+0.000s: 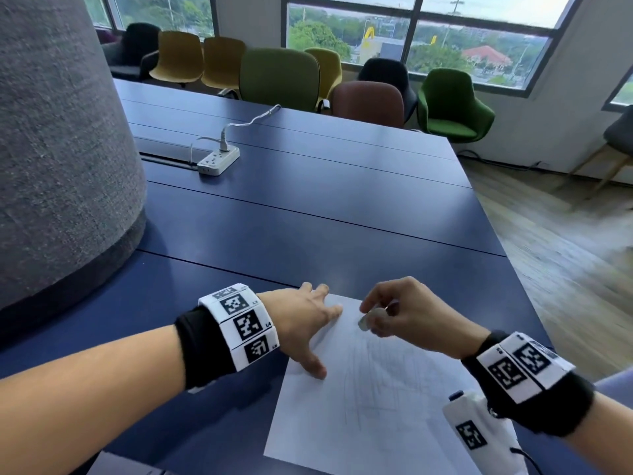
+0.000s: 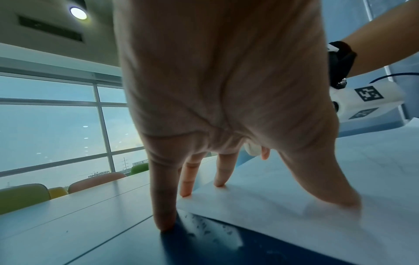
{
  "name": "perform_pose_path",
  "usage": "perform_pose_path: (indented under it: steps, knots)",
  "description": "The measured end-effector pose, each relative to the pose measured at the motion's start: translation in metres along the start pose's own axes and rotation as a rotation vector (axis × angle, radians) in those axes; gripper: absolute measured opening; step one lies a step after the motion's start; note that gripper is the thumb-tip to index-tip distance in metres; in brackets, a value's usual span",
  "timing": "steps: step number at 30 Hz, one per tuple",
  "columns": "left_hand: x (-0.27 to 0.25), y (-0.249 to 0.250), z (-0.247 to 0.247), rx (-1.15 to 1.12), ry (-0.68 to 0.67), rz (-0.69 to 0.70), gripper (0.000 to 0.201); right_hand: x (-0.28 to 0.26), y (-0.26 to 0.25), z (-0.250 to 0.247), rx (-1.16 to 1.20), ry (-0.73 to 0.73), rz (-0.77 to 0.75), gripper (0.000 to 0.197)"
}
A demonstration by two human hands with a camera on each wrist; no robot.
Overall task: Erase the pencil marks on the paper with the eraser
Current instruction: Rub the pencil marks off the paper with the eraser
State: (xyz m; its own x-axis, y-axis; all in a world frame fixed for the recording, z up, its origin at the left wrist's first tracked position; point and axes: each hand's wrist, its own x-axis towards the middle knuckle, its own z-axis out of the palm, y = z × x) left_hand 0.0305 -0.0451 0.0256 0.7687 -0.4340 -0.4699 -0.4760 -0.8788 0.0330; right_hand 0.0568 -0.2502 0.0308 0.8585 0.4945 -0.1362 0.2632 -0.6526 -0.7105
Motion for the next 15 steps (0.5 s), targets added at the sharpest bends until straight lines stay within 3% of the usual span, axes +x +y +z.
perform_pose_path:
  steps: [3,7,11,15]
  knots:
    - [0.001,-0.002,0.000,-0.012,-0.014,0.006,0.104,0.009,-0.001,0.008,-0.026,-0.010,0.019,0.002]
    - [0.003,-0.005,0.005,-0.022,-0.005,0.020,0.108,0.020,0.004,0.011,-0.193,-0.006,-0.040,0.011]
    - [0.004,-0.005,0.010,-0.017,-0.003,0.025,0.109,0.015,0.006,0.008,-0.343,-0.124,-0.109,0.013]
    - [0.003,-0.005,0.011,-0.025,-0.003,0.032,0.110,0.023,0.007,0.004,-0.378,-0.045,-0.112,0.010]
